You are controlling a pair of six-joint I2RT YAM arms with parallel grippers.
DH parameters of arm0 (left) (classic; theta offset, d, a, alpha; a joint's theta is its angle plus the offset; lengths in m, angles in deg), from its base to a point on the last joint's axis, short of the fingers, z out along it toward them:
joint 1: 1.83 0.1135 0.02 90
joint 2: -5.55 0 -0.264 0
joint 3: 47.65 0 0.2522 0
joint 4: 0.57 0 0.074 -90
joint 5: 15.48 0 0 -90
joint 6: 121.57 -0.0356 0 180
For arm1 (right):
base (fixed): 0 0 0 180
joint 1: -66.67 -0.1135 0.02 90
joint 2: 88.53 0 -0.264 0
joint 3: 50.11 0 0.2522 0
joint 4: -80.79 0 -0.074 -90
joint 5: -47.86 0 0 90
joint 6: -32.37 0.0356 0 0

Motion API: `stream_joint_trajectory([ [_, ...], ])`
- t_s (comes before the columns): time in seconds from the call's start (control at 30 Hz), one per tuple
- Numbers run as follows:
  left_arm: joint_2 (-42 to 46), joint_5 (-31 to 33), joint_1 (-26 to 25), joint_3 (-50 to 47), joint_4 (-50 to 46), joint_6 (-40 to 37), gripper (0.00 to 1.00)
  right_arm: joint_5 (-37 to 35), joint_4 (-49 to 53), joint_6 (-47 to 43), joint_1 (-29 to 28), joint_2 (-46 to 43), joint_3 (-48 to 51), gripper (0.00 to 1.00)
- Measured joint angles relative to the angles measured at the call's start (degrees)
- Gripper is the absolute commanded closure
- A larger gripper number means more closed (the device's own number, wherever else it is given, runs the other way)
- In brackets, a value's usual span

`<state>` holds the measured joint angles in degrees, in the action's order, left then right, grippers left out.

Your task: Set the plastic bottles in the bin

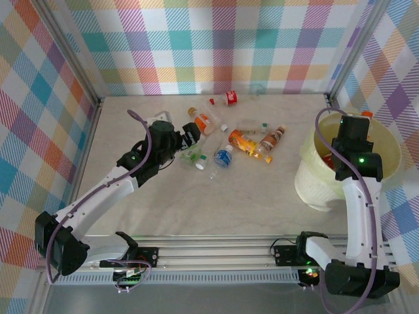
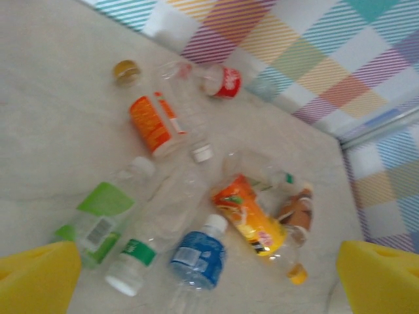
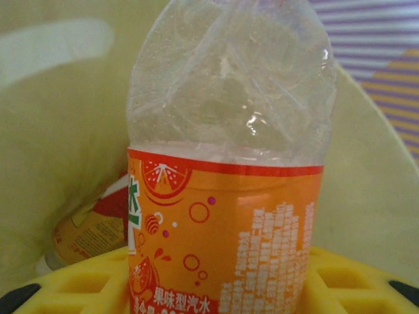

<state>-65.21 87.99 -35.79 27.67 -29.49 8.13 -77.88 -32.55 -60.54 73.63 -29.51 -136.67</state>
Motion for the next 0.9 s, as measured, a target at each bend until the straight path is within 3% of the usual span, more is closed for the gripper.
stream_joint_trajectory([
  [0.13, -1.0, 1.4, 1.8, -2.3, -2.4, 1.5, 0.0, 1.5, 2.0, 1.4, 1.8, 2.6, 0.0, 0.57],
  [0.3, -4.2, 1.1, 4.7, -4.2, -4.0, 3.6, 0.0, 2.2, 3.4, 3.4, 3.5, 5.6, 0.0, 0.33],
  [0.43, -6.1, -0.4, 6.4, -4.4, -4.3, 4.5, 0.0, 2.4, 5.5, 5.5, 4.7, 7.1, -0.7, 0.2],
  [0.9, -8.0, -6.9, 7.1, -4.5, -2.9, 3.8, 0.0, 7.2, 6.4, 6.8, 4.7, 5.2, -3.3, 0.0],
])
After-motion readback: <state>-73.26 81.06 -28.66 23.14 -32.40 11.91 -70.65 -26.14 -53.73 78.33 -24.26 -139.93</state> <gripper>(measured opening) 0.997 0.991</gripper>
